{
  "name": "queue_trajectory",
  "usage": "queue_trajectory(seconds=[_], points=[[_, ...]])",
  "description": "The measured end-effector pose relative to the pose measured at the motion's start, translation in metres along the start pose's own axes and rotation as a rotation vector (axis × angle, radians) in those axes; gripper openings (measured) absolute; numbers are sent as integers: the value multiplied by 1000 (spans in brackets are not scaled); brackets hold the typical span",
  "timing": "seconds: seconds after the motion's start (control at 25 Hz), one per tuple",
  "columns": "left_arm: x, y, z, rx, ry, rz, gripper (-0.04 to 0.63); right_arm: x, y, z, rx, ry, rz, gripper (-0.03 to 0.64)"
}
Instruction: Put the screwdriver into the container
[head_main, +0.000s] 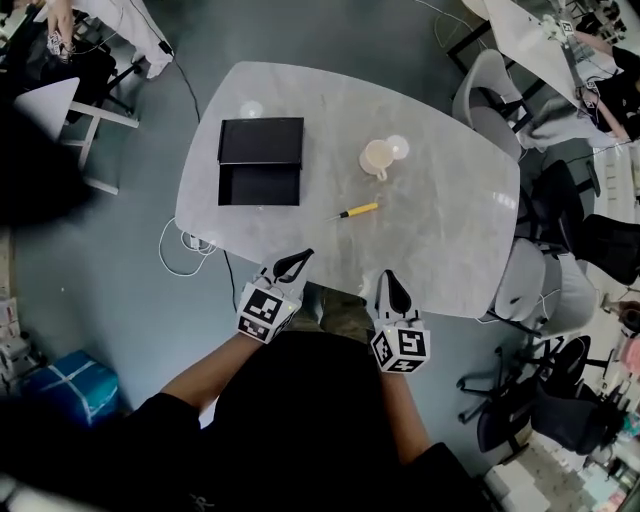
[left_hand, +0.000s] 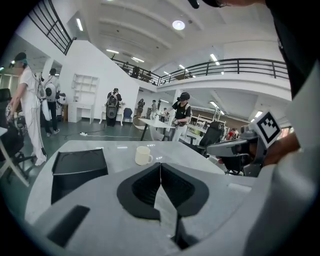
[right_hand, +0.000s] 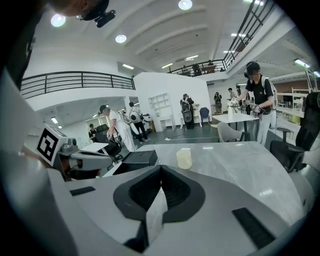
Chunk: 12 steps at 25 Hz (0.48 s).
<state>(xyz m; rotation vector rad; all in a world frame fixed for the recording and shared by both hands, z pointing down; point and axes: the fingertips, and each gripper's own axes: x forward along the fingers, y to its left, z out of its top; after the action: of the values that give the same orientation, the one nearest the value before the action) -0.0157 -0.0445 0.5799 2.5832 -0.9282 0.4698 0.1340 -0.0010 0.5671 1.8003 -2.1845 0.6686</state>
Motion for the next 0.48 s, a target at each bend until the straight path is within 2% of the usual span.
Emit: queue_trajectory(seconds=[0.08,0.2,0.28,0.36,0.48], points=[[23,-2,-4,38,35,-2,17,9,-8,0,-9,10,39,8],[57,-10,-5,164,83,-9,17,21,-20,9,-28,20,95,8],[82,-15,-2,219,113,-30,18,30,-27,18,-35,16,118,8],[104,-14,-8,227,160,-52,18,39,-35,24,-24,15,131,8],[135,-5,-19,163,246,-54,20,48,-50,27,21,26,135,8]])
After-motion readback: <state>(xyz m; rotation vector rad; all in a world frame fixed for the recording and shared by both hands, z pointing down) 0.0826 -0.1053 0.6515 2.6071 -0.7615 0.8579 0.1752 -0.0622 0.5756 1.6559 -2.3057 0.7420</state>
